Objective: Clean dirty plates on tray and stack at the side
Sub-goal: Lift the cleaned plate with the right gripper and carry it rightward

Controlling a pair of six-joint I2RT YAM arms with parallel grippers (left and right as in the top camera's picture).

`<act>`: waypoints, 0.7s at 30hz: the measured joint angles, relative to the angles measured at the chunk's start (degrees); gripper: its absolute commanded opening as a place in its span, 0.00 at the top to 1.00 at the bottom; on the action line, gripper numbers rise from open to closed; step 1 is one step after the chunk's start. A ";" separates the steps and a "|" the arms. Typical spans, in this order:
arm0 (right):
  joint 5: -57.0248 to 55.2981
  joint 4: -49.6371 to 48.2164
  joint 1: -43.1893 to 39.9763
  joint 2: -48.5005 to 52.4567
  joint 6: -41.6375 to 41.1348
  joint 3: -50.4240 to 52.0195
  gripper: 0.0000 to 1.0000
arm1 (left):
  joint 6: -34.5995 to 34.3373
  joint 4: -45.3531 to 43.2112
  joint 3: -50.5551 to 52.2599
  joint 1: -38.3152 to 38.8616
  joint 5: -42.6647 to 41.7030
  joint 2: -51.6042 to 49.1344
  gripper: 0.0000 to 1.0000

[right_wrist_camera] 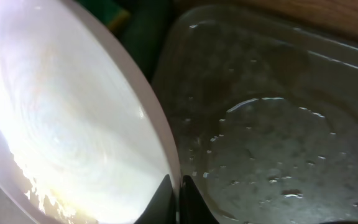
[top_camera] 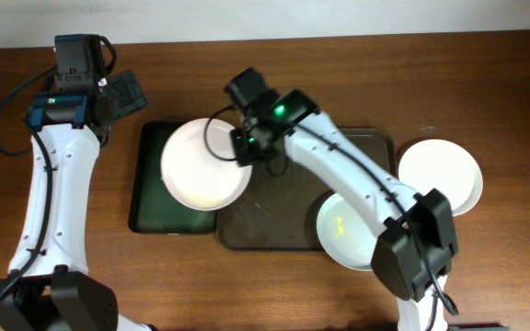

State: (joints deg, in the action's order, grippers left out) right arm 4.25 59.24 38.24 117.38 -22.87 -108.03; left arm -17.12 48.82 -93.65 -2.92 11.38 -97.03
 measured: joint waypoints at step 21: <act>-60.00 -3.61 27.87 0.00 -3.91 0.00 0.96 | 0.00 0.02 0.00 0.00 0.00 0.00 0.01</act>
State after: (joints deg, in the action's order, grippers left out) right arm -55.75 55.64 66.11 117.38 -26.79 -108.03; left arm -17.12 48.84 -93.65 -2.92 11.38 -97.03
